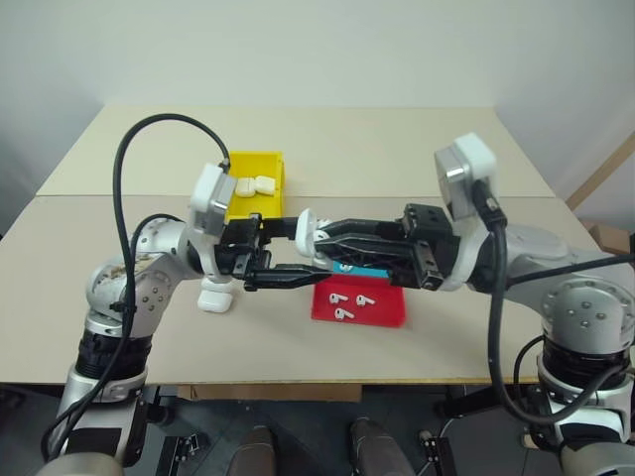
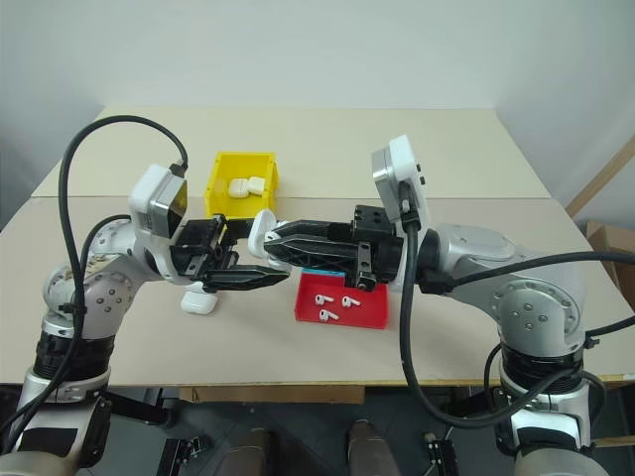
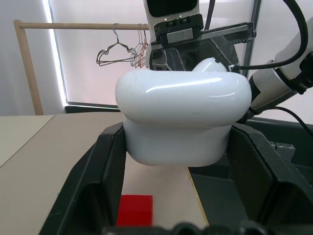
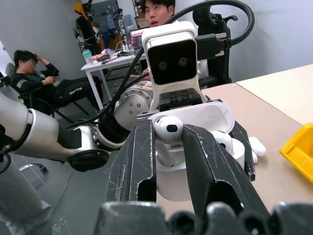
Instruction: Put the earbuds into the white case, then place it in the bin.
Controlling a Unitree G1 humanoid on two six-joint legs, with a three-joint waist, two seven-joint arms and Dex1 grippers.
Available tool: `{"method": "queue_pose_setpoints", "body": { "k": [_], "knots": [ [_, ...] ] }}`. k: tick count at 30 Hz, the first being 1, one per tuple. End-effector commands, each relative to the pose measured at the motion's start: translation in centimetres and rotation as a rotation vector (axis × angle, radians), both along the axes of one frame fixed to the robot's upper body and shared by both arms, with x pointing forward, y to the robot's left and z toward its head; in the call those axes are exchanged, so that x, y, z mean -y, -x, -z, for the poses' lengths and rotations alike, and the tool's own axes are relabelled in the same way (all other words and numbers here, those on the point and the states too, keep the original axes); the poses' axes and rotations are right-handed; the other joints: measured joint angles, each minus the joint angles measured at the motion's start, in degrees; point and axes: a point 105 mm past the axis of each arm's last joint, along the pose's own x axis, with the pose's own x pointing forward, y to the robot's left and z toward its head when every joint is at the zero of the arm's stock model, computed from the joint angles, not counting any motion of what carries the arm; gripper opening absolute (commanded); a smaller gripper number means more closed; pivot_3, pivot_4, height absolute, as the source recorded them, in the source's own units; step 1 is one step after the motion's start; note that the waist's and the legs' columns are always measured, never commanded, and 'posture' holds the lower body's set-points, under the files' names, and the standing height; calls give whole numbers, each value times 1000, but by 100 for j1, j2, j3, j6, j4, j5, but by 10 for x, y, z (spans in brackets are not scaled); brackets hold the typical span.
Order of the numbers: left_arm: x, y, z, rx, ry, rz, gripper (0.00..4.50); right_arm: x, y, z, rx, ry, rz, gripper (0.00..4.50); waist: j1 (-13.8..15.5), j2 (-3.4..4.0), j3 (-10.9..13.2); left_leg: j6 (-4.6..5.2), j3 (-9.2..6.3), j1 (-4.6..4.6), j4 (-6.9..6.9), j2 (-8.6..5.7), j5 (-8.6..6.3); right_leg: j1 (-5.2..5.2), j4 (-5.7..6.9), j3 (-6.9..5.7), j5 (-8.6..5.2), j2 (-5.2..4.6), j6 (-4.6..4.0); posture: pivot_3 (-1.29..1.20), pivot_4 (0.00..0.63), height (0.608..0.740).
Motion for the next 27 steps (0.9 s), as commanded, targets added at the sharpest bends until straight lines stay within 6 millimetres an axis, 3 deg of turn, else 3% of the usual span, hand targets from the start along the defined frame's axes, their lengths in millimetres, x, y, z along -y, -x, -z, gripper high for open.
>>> {"method": "queue_pose_setpoints", "body": {
  "k": [1,8,20,23,27],
  "knots": [
    [1,5,-8,41,17,20,2785,0,4,0,43,9,1,986,8,0,0,0,0,0,0,0,0,0,0,0,0,0,0,0,150,740],
    [1,3,-8,43,18,15,2785,3,4,1,45,23,7,3350,36,0,0,0,0,0,0,0,0,0,-2,0,0,0,0,0,150,740],
    [1,-1,-5,31,22,9,2785,22,10,-1,1,13,-54,3350,46,0,0,0,0,-2,0,0,0,1,-5,0,0,0,0,0,150,740],
    [1,-2,-5,29,22,7,2785,28,10,-3,15,17,-67,2801,46,-1,0,0,0,-2,0,0,0,1,-5,0,0,0,0,0,150,740],
    [1,-4,-4,30,20,6,2785,40,0,-12,66,32,-34,1404,48,-1,0,0,1,-1,0,0,0,2,-6,0,1,0,2,0,150,740]
  ]
}}
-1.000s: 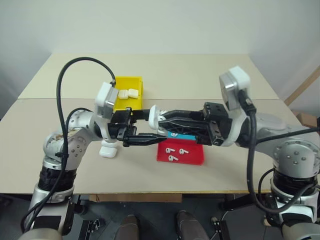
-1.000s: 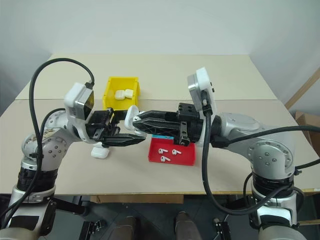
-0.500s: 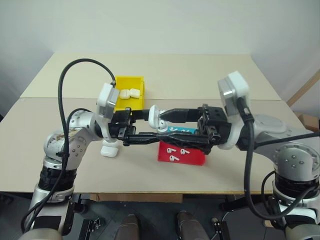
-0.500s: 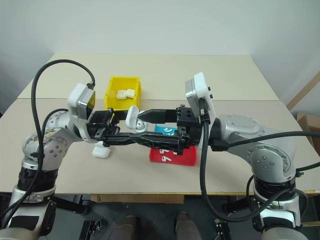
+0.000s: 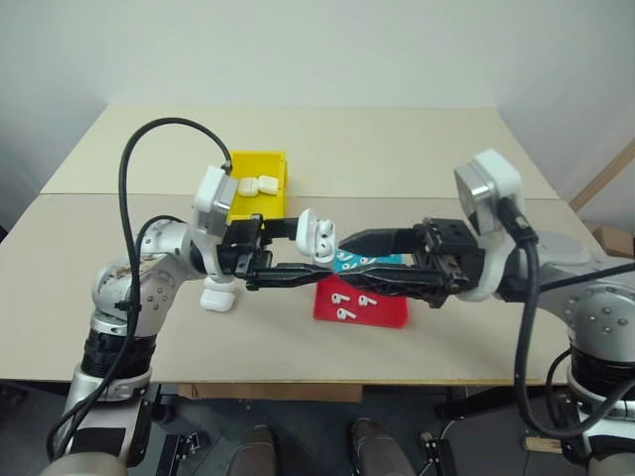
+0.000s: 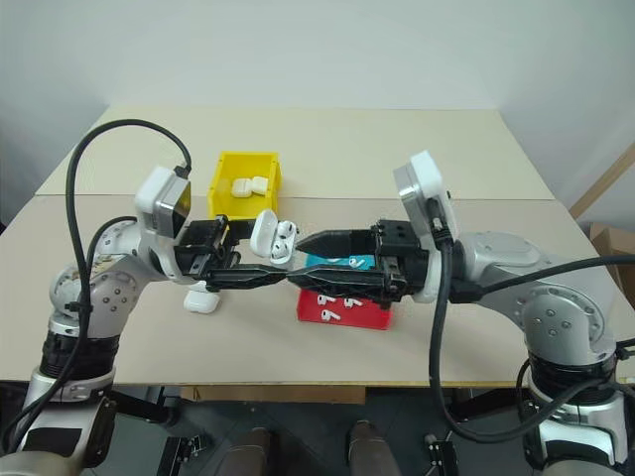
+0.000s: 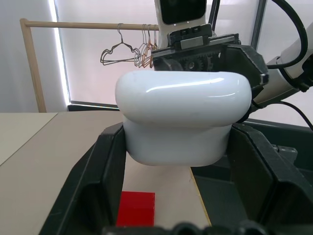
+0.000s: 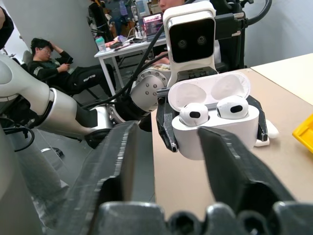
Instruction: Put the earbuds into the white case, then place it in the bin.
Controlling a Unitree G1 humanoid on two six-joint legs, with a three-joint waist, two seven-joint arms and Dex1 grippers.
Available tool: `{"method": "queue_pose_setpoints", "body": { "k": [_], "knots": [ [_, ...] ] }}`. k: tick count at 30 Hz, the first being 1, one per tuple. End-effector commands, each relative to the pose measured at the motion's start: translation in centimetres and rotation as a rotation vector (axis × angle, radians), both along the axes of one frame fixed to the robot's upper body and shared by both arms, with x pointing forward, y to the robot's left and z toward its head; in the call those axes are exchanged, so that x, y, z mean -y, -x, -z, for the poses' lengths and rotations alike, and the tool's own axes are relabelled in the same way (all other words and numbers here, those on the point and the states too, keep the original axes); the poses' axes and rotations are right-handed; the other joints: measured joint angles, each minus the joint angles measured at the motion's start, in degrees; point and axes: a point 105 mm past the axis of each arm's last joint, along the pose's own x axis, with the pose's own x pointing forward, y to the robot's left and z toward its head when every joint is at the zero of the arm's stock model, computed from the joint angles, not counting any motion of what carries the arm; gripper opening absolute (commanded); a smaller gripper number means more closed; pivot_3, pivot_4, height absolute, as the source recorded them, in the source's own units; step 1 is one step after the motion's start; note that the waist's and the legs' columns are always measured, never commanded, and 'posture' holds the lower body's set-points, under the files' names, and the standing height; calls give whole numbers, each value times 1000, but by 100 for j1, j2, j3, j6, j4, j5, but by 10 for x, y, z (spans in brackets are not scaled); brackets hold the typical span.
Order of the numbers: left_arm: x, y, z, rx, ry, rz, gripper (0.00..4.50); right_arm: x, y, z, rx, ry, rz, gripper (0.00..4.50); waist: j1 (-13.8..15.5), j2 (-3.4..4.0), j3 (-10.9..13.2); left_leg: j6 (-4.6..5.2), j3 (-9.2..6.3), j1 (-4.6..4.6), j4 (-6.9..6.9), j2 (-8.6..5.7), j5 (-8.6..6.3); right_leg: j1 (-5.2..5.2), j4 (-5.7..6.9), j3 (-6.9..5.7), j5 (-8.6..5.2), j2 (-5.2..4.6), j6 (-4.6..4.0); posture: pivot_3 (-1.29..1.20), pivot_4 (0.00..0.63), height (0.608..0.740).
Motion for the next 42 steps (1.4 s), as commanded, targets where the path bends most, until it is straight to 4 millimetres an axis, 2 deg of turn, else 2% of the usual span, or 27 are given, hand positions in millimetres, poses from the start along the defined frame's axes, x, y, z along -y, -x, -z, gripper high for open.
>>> {"method": "queue_pose_setpoints", "body": {
  "k": [1,4,8,12,15,20,23,30,42],
  "knots": [
    [2,2,-9,53,9,13,2785,13,-7,-23,128,-11,39,1021,-3,0,0,0,0,1,0,0,0,0,0,0,0,0,0,0,150,740],
    [2,2,-9,53,6,14,2785,19,-16,-39,221,21,50,27,-7,0,0,0,1,1,0,0,0,-1,0,0,0,0,0,0,150,740],
    [5,0,-7,55,-12,11,2785,15,-29,-55,349,95,44,27,-11,1,0,0,1,1,-1,0,0,-2,-3,0,0,1,0,0,150,740],
    [11,-3,-3,65,-39,-2,2785,-1,-47,-64,522,205,39,27,-10,1,0,0,3,2,-1,0,0,-3,-2,1,0,0,0,0,150,740],
    [12,-2,-3,65,-38,6,2785,-18,-53,-71,605,239,-11,27,-15,1,0,0,3,-2,-1,1,0,-6,-3,1,1,0,-1,0,150,740],
    [13,-1,-3,67,-36,16,2785,-55,-53,-71,744,337,-177,27,-20,4,2,0,3,-3,-2,2,0,-12,1,0,2,0,-3,0,150,740],
    [14,-1,-3,70,-33,17,2785,-65,-56,-65,806,408,-240,27,5,4,2,0,1,-3,-1,2,0,-9,1,-3,3,-1,-3,0,150,740],
    [11,-2,-4,73,-29,4,2785,-64,-50,-58,847,474,-375,27,10,4,2,0,0,-5,1,1,0,-10,2,-6,4,-2,-3,0,150,740],
    [12,-3,-5,80,-19,-11,2785,-45,-41,-47,845,525,-424,27,-3,4,3,0,0,-1,0,1,0,-7,4,-5,4,-2,-4,0,150,740]
  ]
}}
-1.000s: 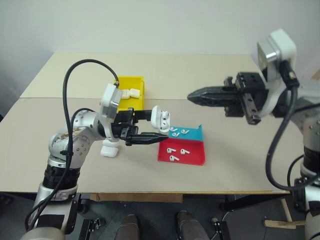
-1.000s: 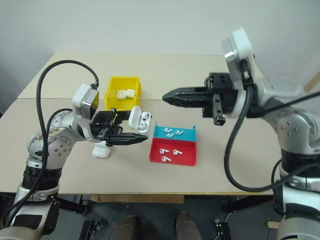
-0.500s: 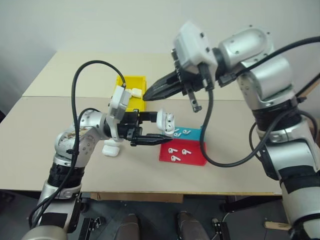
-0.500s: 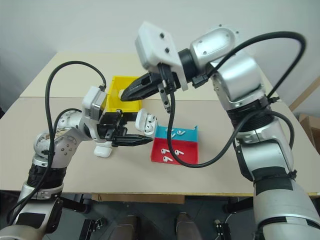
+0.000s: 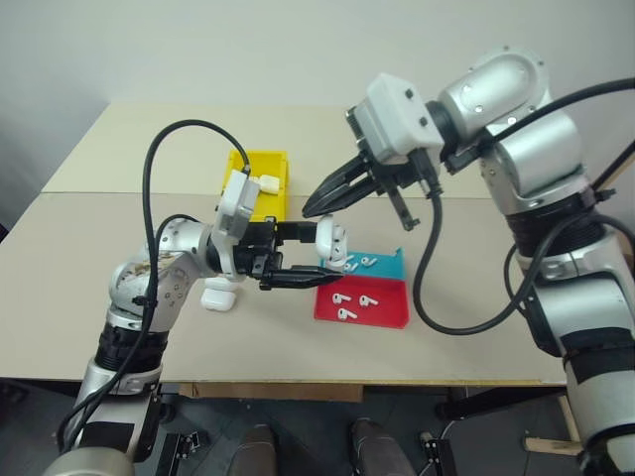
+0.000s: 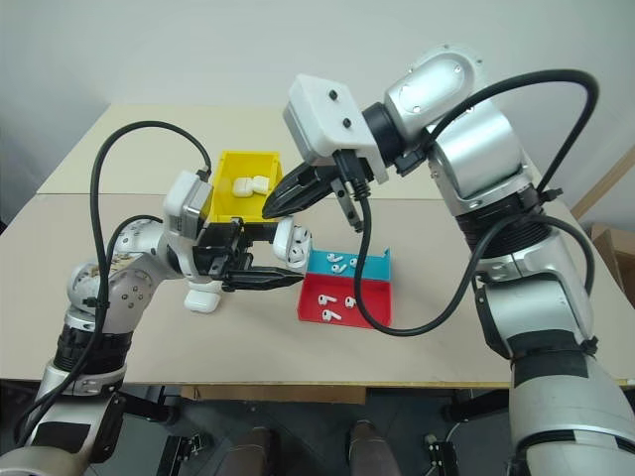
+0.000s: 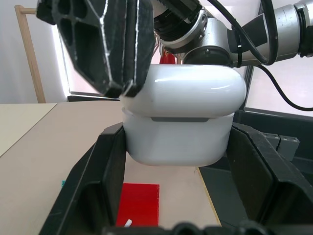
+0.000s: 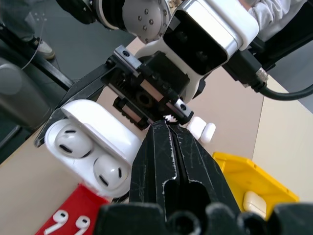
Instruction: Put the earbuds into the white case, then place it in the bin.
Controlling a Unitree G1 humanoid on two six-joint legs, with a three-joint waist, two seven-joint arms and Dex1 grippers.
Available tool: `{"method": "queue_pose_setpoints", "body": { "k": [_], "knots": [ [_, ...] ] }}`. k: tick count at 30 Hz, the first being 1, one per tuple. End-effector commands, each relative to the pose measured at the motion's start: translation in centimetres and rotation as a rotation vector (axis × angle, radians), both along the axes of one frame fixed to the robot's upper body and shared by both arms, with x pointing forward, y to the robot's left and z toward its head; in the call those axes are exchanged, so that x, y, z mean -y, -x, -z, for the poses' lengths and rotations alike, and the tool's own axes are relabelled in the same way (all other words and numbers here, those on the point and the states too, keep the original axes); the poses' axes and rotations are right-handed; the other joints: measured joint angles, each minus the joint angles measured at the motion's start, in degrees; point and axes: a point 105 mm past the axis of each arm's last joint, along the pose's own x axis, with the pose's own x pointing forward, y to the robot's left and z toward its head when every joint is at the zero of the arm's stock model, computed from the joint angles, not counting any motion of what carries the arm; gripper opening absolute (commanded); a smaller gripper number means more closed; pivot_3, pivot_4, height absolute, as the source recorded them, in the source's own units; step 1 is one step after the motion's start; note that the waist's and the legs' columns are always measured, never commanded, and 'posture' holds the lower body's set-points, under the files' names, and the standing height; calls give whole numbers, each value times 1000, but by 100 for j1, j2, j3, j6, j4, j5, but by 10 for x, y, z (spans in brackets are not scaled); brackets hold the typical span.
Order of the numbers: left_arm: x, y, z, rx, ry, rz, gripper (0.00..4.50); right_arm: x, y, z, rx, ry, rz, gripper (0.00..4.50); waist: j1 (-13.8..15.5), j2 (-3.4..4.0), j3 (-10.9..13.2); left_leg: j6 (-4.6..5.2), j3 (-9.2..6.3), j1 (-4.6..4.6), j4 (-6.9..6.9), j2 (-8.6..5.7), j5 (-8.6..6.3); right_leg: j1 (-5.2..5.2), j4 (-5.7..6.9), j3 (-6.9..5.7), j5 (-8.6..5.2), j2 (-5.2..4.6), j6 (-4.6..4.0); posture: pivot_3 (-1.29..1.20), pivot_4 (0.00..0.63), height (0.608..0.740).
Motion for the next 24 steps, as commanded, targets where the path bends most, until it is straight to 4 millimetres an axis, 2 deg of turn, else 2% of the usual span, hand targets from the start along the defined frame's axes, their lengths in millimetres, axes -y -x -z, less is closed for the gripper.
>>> {"method": "queue_pose_setpoints", "body": {
  "k": [1,6,9,12,15,19,22,24],
  "knots": [
    [-1,2,-11,61,29,-4,2785,5,15,0,21,46,-81,27,1,0,0,0,0,0,0,0,0,0,0,0,0,0,0,0,150,740],
    [-1,2,-12,60,35,-8,2785,11,12,5,19,46,-56,27,-4,0,0,0,0,1,0,0,0,-1,1,1,0,0,0,0,150,740],
    [-2,3,-11,58,42,-16,2785,14,4,-9,2,-92,32,27,2,0,0,0,0,1,0,0,0,1,1,1,0,1,0,0,150,740],
    [-3,3,-12,57,53,-36,2785,26,-3,-26,-47,-256,146,27,9,0,0,0,-1,-1,1,0,0,0,1,0,0,0,0,0,150,740],
    [-7,2,-13,59,58,-66,2785,41,-4,-29,-106,-366,269,27,30,0,0,0,-3,-4,0,0,0,0,-1,-1,0,0,-1,0,150,740],
    [-17,0,-14,63,71,-128,2785,67,7,-22,-236,-495,393,27,46,-1,0,0,-3,-6,1,-1,0,0,-3,-1,0,-2,0,0,150,740],
    [-28,-7,-15,60,91,-228,2785,83,17,-7,-322,-556,504,27,46,-1,0,1,-5,-5,0,-1,0,4,-3,-1,0,-1,0,0,150,740],
    [-34,-12,-15,53,116,-303,2785,87,25,8,-350,-565,559,27,33,-1,-1,1,-4,-4,1,-2,0,4,-2,1,0,-1,0,0,150,740]
  ]
}}
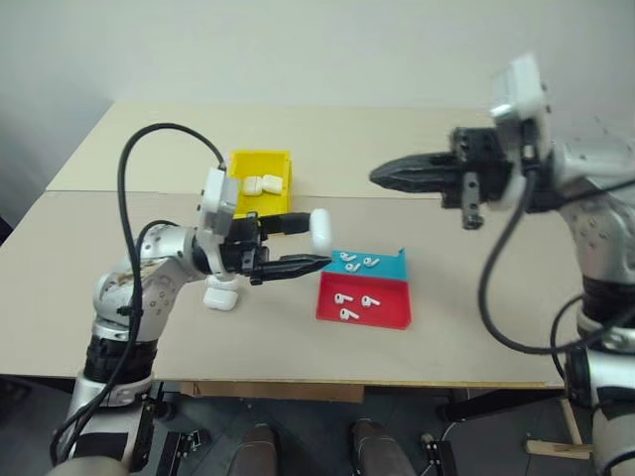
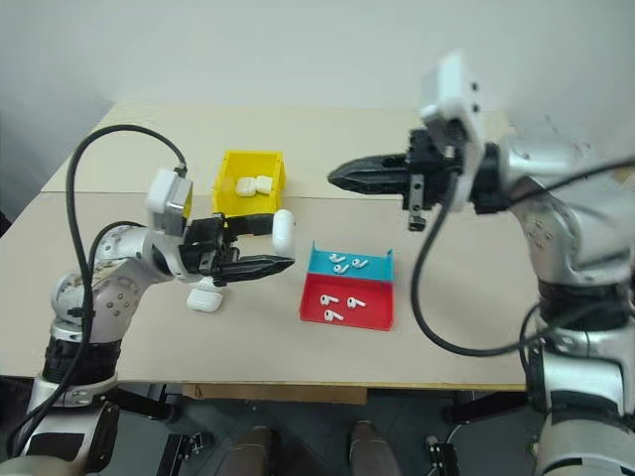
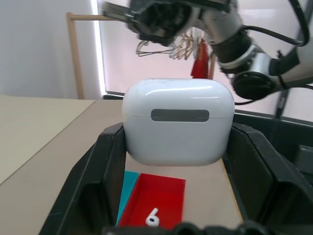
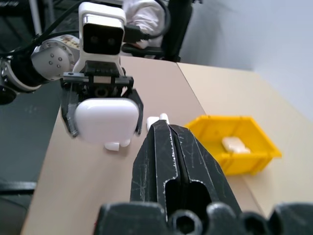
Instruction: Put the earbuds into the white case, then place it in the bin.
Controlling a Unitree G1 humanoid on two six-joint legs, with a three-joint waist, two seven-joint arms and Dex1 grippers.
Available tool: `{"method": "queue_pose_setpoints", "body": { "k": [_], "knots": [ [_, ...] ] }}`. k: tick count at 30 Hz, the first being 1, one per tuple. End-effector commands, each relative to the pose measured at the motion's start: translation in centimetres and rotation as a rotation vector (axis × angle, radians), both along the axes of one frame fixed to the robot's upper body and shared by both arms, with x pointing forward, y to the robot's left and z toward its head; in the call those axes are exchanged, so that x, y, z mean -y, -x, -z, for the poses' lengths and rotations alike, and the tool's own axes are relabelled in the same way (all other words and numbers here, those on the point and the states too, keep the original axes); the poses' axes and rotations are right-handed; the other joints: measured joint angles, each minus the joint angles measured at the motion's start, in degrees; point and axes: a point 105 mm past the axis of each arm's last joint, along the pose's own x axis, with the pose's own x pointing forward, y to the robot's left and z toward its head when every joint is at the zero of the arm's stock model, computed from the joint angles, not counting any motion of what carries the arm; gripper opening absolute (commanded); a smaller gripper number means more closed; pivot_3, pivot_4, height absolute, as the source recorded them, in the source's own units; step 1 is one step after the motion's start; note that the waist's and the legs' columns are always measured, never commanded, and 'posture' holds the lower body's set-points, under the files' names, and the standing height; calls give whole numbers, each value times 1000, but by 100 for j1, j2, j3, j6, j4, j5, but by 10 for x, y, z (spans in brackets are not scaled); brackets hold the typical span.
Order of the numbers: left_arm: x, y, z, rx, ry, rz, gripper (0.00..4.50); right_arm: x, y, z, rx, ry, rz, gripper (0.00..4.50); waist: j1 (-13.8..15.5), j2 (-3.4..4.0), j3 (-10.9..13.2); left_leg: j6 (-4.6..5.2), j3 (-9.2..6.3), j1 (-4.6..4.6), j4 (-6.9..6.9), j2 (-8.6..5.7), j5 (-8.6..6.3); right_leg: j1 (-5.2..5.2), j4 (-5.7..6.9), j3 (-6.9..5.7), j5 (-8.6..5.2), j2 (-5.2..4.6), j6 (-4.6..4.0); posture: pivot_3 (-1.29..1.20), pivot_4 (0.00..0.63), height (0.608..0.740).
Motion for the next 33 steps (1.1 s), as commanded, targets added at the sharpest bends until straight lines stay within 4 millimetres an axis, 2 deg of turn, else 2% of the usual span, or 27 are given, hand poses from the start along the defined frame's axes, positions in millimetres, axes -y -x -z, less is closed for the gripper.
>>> {"method": "queue_pose_setpoints", "body": {
  "k": [1,5,8,15,19,23,28,33],
  "knots": [
    [-13,-5,-14,52,66,-138,2785,3,25,6,0,-26,58,27,-21,0,0,0,3,4,0,0,0,1,0,3,0,0,0,0,150,740],
    [-22,-26,-12,37,105,-350,2785,-3,35,23,-50,-43,97,27,-44,-1,-1,0,2,6,0,0,0,4,1,4,1,1,2,0,150,740],
    [-30,-57,-10,6,130,-613,2785,-11,37,31,-69,-61,119,27,-26,-6,-3,1,2,10,1,-1,1,11,-2,5,4,1,5,0,150,740],
    [-47,-116,-16,-19,144,-1043,2785,-14,31,29,-66,-133,191,27,52,-10,-5,1,-2,1,1,-6,1,8,-11,2,8,0,8,0,150,740],
    [-48,-144,-18,-60,144,-1173,2785,-18,29,31,-68,-139,207,27,105,-10,-5,2,-2,-3,1,-9,1,5,-14,3,8,-2,9,0,150,740],
    [-50,-179,-7,-155,71,-1348,2785,-20,29,32,-60,-138,216,27,126,-12,-4,2,-2,-3,1,-11,2,5,-12,3,9,-2,10,0,150,740],
    [-39,-199,9,-222,1,-1379,2785,-20,31,32,-51,-137,227,27,125,-12,-4,2,-2,-12,0,-14,1,3,-22,2,9,-3,13,0,150,740],
    [-34,-203,18,-280,-13,-1336,4433,-20,34,31,-44,-143,229,0,100,-13,-4,2,-2,-16,0,-14,1,-4,-19,3,9,-3,13,0,150,740]
  ]
}}
